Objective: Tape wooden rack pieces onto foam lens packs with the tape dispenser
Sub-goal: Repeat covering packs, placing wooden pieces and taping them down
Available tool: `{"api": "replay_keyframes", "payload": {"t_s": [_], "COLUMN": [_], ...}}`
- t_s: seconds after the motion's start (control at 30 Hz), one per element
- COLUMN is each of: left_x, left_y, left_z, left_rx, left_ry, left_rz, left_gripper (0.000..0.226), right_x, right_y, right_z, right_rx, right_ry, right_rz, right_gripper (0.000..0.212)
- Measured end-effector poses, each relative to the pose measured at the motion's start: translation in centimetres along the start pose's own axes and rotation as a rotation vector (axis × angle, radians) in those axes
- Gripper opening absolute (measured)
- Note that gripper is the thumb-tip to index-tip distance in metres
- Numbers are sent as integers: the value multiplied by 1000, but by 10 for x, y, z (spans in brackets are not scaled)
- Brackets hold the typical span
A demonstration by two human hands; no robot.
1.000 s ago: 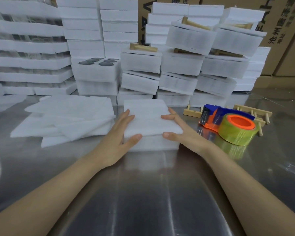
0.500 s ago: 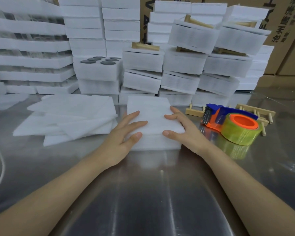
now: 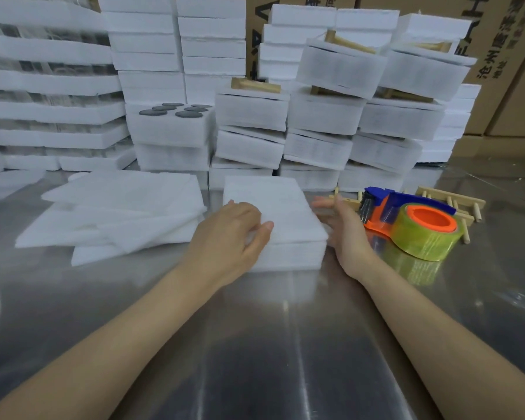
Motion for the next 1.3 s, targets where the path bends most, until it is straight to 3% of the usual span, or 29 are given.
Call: {"api": "replay_keyframes", "payload": {"t_s": [0.1, 0.2, 0.27, 0.37, 0.5, 0.83, 0.93, 1.1, 1.3], "left_x": [-2, -2, -2, -2, -3, -2, -2, -2, 0], "left_y": [6, 8, 7, 5, 8, 9, 9, 7, 10], "left_z": [3, 4, 4, 4, 2, 2, 2, 3, 1], "left_rx": [18, 0, -46, -101, -184, -191, -208, -194, -183], "left_ry": [-28, -10, -2, 8, 21, 13, 22, 21, -13], "left_rz": [23, 10, -2, -30, -65, -37, -39, -27, -48], "left_gripper": [21, 14, 20, 37, 57, 73, 76, 70, 58], "right_x": [-22, -51, -68, -86, -92, -92, -88, -67, -31], "right_y": [-6, -2, 4, 8, 12, 12, 9, -1, 2], "right_z": [13, 19, 22, 23, 24, 22, 20, 14, 11], "right_rx": [489, 885, 1065, 1371, 1551, 1463, 1249, 660, 526], "right_ry": [-104, -195, -132, 18, 89, -35, -100, -297, -415], "right_rz": [208, 142, 90, 154, 184, 231, 302, 366, 314], "right_gripper": [19, 24, 31, 44, 46, 32, 27, 21, 11]}}
Point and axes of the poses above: each hand's wrist, its own x-axis away from the middle knuckle, its own y-axis out of the palm, z = x × y, the point moved 2 cm from there along -x, towards the middle knuckle, and after that the axes turned 7 degrees about -x, right-handed, at the moved point
